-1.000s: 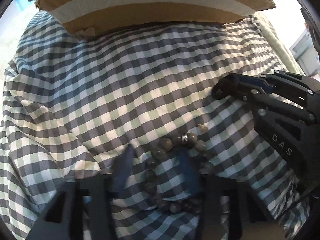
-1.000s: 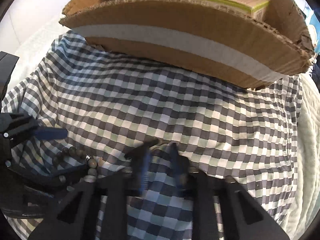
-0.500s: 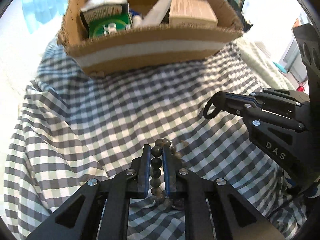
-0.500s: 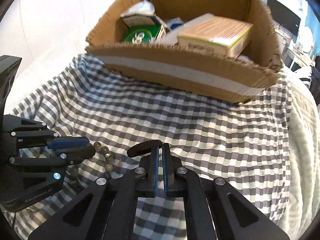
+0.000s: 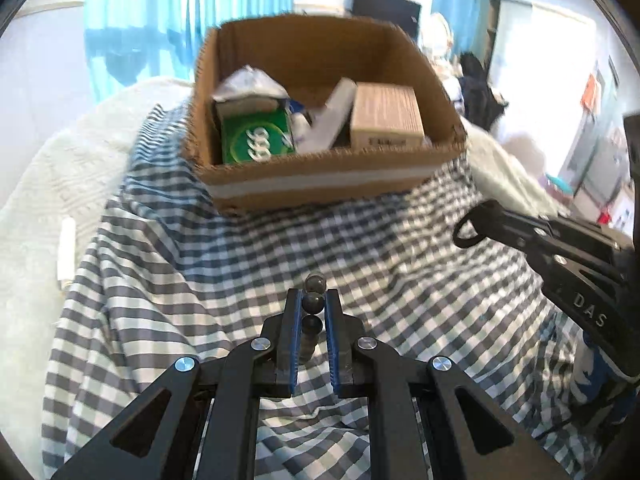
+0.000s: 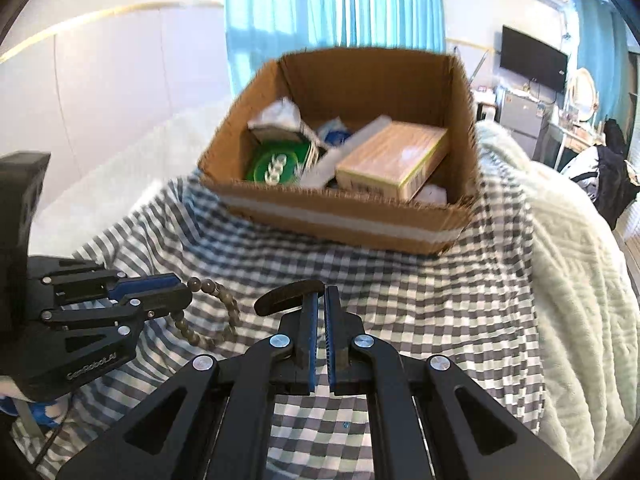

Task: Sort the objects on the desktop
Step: 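Lift the bracelet and ring and carry them over the box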

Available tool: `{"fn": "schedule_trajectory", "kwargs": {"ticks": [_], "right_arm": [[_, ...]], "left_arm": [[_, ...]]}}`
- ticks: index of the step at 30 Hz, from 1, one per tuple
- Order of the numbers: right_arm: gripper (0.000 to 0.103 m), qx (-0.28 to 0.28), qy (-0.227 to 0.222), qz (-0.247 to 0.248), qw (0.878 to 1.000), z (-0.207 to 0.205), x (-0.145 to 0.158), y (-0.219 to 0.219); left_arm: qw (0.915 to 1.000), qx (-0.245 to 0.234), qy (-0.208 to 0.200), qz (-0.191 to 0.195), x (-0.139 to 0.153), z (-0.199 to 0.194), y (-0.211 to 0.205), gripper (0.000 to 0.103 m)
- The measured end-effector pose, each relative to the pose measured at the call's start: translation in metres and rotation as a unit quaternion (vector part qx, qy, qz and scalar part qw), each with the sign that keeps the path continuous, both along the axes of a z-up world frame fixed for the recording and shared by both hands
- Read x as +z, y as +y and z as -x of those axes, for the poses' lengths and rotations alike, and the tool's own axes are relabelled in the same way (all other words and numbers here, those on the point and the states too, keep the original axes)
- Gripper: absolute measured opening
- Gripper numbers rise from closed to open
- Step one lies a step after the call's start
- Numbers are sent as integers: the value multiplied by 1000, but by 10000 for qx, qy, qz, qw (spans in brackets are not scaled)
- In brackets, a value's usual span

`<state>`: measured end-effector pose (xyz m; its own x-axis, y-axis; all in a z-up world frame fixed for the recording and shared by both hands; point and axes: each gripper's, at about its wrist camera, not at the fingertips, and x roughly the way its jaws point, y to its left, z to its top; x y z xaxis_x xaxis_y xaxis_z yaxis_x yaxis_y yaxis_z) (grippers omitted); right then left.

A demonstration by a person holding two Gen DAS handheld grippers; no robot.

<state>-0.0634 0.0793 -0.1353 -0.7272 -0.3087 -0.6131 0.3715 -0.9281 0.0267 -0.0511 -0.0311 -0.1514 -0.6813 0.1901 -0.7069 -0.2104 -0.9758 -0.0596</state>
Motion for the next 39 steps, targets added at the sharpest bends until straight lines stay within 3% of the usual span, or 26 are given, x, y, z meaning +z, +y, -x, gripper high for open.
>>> {"fn": "schedule_trajectory", "kwargs": {"ticks": [16,28,39], "right_arm": [[3,-297,1013,439,9934,-31,77,31],[3,-241,1559,800,9842,-23,143,46],[3,-155,1846,829,9792,18,171,43]], "left_arm": [[9910,-7,1332,-135,89,-18,5,11],[9853,-9,1703,-145,139,8,17,11],[9782,143,2070,56,160,57,21,11]]}}
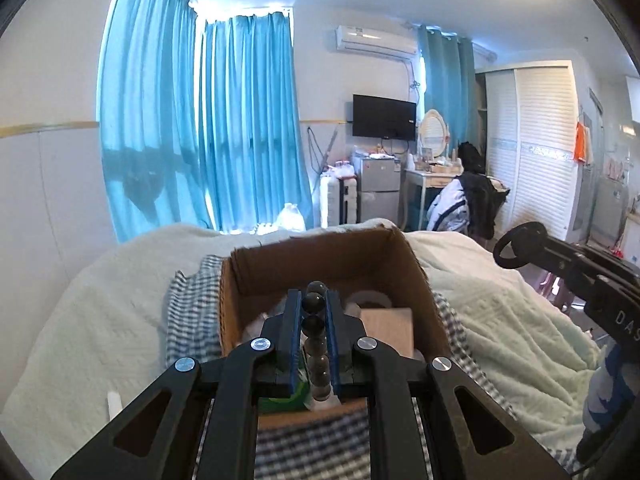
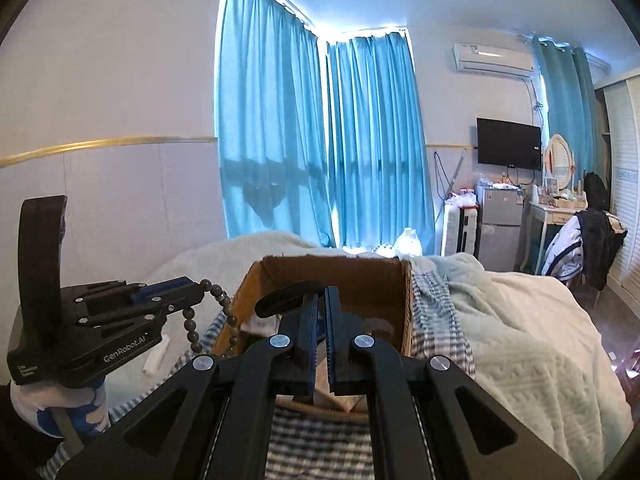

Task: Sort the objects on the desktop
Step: 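Lift the bracelet and ring and carry them over the box, then open both tools to drop the bracelet and ring into the box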

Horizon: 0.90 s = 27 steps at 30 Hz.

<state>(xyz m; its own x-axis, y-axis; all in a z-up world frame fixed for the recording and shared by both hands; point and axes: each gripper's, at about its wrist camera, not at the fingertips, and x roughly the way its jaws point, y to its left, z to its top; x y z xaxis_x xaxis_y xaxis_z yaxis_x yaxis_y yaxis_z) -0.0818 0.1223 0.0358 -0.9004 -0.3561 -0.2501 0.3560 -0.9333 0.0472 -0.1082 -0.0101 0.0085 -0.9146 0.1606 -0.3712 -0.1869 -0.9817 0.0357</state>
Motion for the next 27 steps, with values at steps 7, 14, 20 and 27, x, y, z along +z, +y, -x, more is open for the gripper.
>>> {"fn": "schedule_trajectory", "kwargs": {"ticks": [7,14,20,27], "right_arm": [[3,44,135,9,9999,35,13,-7],[3,100,-15,85,9999,73,-4,-10],[3,357,-389,263,9983,116,-33,-10],[3,248,-830,14,9962,169,-64,-18]], "left_arm": [[9996,153,85,211,-4,36,3,11],[9991,266,-182,275,-26,82,3,11],[9979,230,-535,285,-55,123,8,11],[9935,257,-1046,356,-92,167,17,11]]}}
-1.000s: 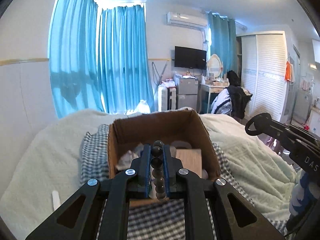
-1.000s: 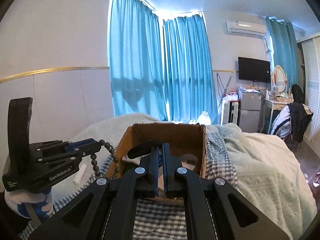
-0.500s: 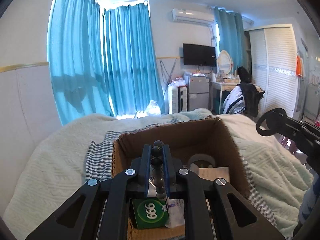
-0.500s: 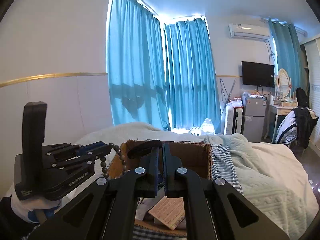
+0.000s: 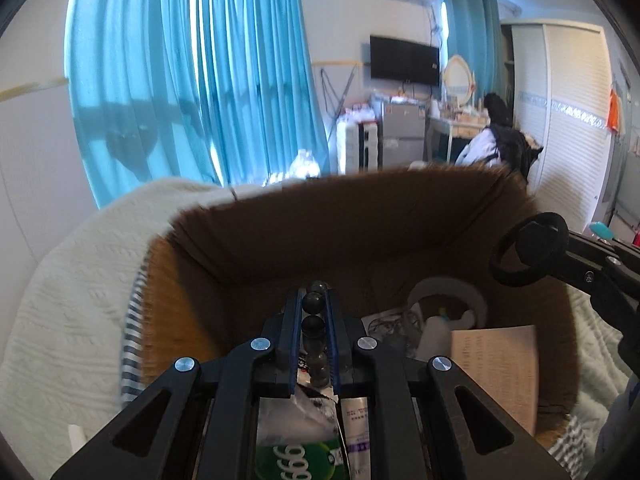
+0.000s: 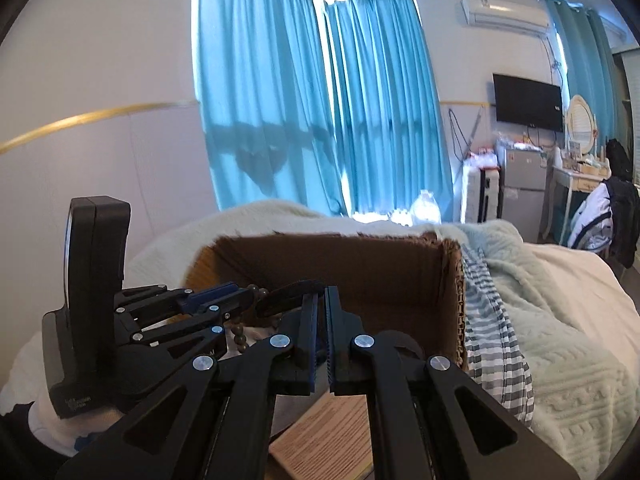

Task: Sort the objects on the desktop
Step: 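Open both tools to drop the bracelet and ring into the box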

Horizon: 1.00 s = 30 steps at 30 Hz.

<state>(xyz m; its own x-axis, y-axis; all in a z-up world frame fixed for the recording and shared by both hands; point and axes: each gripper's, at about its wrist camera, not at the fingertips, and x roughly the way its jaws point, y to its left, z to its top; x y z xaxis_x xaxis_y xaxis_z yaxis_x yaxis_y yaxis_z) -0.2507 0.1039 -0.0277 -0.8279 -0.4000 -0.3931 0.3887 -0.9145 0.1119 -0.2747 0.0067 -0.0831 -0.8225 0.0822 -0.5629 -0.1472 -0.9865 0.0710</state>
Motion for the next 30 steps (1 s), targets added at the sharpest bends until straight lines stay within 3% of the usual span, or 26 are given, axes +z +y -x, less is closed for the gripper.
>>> {"fn": "schedule_trajectory", "kwargs": {"ticks": [6,12,13,14,15,16,17,20,30], "right_arm": [[3,-160,-545,-206,9982,37,-21,-3],[6,-338,-807,-580,9945,47,-34,-9],[12,-395,-822,-662,9936,47,-35,-10],[34,-420,-823,-683,9934,45,-35,-7],[65,-440,-824,-690,9932,45,-34,-6],[76,-470,-812,-683,9932,45,-34,-6],[80,-528,-742,-656,9937,42,-32,-3],[80,-583,-625,-700,9939,34,-23,-1],[82,-817,-292,-788,9931,3,2,6]], "left_arm": [[9993,107,-358,53,-21,11,0,11],[9990,200,-395,98,-18,6,-1,13],[9989,203,-404,99,-18,6,-2,15],[9988,209,-422,95,-17,3,-2,18],[9987,225,-437,91,-16,3,-4,22],[9987,238,-431,85,-14,3,-5,32],[9988,241,-410,70,-12,1,-7,41],[9992,277,-278,77,-2,-9,-10,60],[9992,307,237,-112,35,-34,-28,78]]}}
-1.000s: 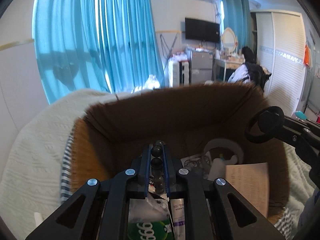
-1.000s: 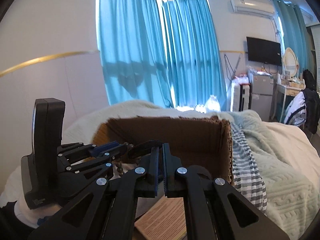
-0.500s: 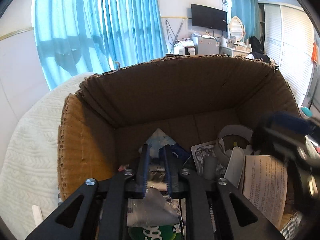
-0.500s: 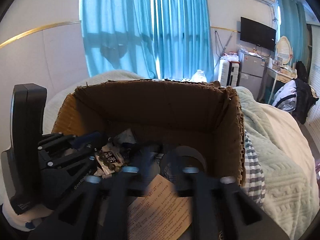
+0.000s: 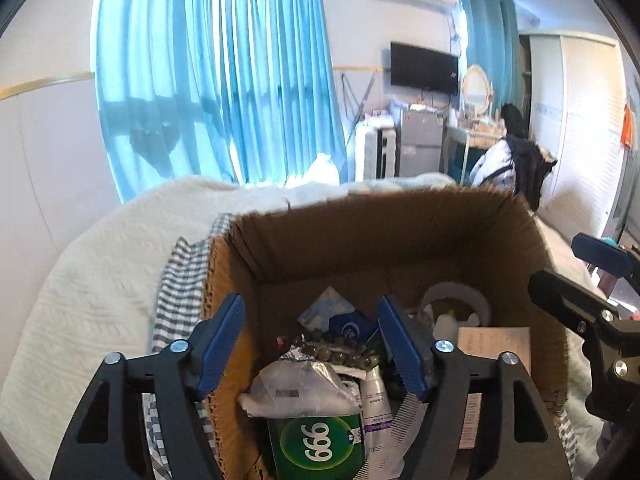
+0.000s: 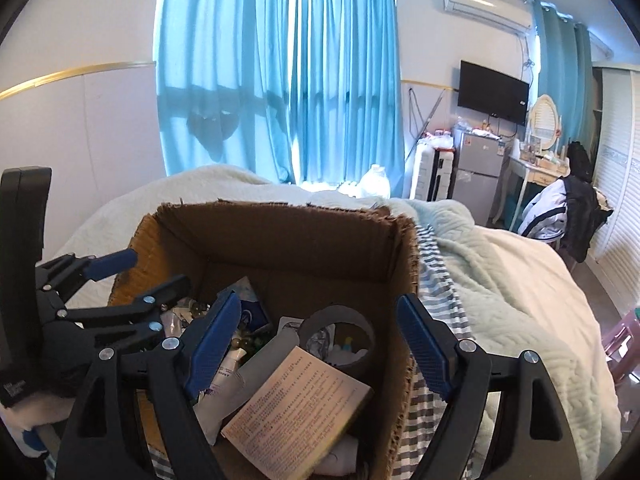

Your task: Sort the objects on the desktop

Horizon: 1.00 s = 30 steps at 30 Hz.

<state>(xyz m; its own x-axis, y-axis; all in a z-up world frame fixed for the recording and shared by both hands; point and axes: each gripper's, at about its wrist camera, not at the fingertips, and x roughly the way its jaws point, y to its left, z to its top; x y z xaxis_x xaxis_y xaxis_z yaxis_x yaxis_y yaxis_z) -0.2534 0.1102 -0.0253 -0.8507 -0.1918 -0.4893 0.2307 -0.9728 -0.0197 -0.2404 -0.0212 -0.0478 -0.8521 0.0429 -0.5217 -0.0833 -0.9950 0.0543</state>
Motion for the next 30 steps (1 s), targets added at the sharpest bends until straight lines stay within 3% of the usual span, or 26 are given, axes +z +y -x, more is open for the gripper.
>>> {"fn": "schedule_trajectory", "kwargs": {"ticks": [2,8,11,20,30], "right_arm": [[84,-5,130,26,9999,-9,6,3],[93,-206,755,45,9969,-45,26,11],[103,-324,1075,214,9934,-65,40,21],[103,-460,1532,452,9861,-131,76,33],[103,-391,1615,263,9858,-195,76,30]], "left_arm": [[9998,47,188,-38,8,-9,-2,89],[9980,88,590,-192,31,-36,-8,103],[9961,165,858,-126,44,-56,-8,103],[9897,417,1365,74,70,-118,-1,103],[9930,320,1139,-67,65,-173,3,103]]}}
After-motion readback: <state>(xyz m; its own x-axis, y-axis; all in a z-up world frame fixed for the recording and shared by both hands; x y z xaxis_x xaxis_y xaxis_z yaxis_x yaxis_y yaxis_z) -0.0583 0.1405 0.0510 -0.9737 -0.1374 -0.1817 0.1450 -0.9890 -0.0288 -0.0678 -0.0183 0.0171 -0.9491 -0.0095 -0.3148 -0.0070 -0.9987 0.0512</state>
